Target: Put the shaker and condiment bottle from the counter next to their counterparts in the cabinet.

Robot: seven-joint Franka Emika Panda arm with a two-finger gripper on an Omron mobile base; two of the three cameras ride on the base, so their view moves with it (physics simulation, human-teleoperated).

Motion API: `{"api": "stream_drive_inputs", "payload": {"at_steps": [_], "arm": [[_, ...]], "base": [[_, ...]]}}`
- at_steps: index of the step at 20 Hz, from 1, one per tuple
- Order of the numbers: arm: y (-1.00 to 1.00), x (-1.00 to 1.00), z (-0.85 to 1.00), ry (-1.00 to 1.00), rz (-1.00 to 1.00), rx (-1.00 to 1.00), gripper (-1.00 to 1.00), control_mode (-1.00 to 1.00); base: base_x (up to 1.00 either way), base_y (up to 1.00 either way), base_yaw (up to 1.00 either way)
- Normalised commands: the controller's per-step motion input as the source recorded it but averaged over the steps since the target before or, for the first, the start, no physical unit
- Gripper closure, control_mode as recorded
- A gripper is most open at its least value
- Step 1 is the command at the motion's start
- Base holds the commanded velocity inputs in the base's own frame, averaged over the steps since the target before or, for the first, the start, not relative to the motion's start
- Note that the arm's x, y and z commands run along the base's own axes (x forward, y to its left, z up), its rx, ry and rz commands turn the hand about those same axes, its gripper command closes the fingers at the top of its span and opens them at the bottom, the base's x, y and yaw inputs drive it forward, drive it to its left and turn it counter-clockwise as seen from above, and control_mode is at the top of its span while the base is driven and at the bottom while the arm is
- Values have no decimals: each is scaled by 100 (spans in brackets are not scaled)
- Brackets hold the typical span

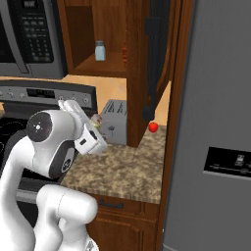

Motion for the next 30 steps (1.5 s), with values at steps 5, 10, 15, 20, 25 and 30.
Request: {"api": "stream_drive_inputs", "payload": {"at_steps": [5,10,15,20,25,30], "arm": [[29,-39,47,-19,25,-4,100,-100],[29,-62,42,-15,16,-7,100,-100],[19,-56,53,-6,8,-8,100,-100],[41,-18,36,4,2,-16,100,-100],[24,38,14,1,7,-17,100,-100],[0,37,30,-10,6,-12,100,-100]], "base": [[0,0,0],[0,0,0],[0,0,0],[0,0,0],[0,0,0],[0,0,0]]}}
